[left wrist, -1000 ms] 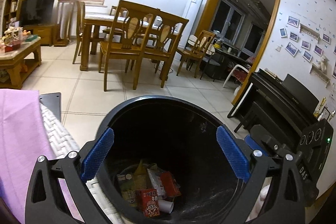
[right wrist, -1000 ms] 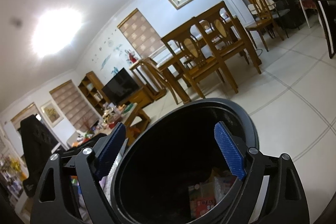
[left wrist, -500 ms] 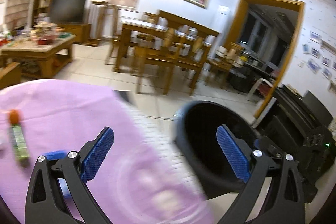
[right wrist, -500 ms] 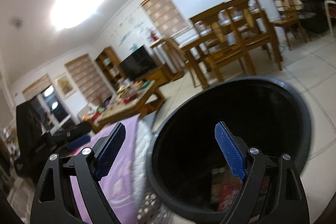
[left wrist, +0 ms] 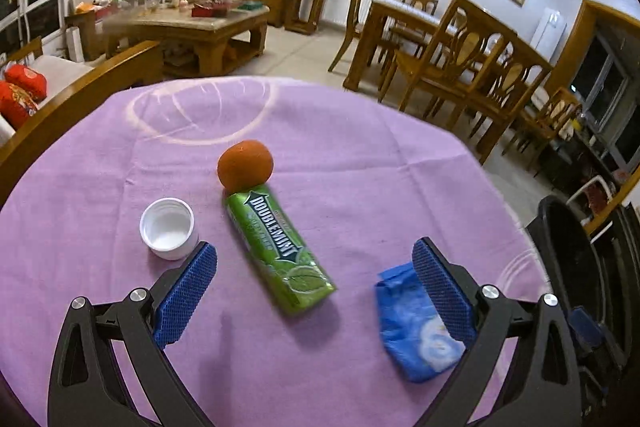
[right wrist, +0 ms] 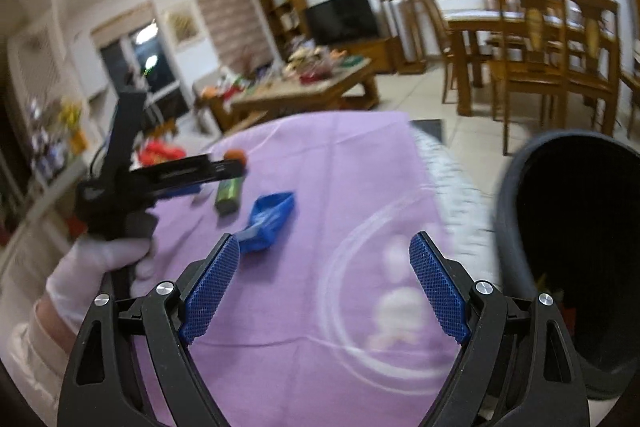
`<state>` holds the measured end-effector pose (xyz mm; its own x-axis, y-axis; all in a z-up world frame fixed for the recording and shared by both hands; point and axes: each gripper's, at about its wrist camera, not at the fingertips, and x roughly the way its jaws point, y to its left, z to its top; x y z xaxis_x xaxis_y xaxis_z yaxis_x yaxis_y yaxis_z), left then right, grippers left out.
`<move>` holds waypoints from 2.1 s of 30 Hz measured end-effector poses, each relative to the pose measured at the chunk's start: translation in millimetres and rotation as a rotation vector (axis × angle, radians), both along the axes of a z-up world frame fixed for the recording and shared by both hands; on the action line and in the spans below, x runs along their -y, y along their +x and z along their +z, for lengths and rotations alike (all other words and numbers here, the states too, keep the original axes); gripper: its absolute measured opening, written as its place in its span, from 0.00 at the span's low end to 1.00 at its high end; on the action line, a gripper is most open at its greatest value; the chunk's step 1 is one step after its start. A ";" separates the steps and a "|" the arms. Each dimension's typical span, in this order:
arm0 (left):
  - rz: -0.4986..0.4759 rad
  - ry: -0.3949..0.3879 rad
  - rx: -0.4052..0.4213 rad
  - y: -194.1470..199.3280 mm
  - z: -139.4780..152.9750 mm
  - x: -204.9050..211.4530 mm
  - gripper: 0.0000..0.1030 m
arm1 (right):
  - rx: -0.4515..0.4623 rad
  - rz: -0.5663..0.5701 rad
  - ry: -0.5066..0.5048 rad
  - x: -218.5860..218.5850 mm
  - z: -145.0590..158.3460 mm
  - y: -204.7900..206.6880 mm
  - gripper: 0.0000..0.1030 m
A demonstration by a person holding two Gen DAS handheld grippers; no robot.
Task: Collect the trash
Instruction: 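Grasp the green Doublemint gum pack with the left tool while the right tool grasps the blue wrapper, then carry the gum pack and blue wrapper over the black bin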
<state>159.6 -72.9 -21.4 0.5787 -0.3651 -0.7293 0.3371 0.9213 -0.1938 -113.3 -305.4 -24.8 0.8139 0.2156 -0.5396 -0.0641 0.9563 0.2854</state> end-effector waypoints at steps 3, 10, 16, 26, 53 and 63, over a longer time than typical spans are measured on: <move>-0.026 -0.008 -0.014 5.1 -6.3 3.1 0.92 | -0.036 0.031 -0.045 -24.0 2.1 19.8 0.83; -0.097 0.050 0.034 -12.7 -12.0 13.5 0.88 | -0.095 0.061 -0.085 -54.8 4.2 57.0 0.83; -0.088 0.060 -0.017 0.9 -23.2 9.2 0.82 | -0.188 0.090 -0.096 -56.7 -10.6 80.1 0.83; -0.095 0.098 0.008 -0.6 -21.2 -15.5 0.40 | -0.313 0.153 -0.239 -96.1 -36.0 134.9 0.55; -0.183 -0.088 0.101 -59.0 9.8 -21.0 0.30 | -0.029 0.081 0.106 2.1 3.7 17.2 0.07; -0.295 -0.133 0.189 -105.8 40.3 27.8 0.30 | 0.093 -0.034 0.245 86.5 19.2 -58.2 0.07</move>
<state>53.8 -100.7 18.9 0.5545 -0.6203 -0.5547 0.6255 0.7503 -0.2138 -171.5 -391.8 -5.5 0.8664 0.3024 -0.3974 -0.0699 0.8614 0.5031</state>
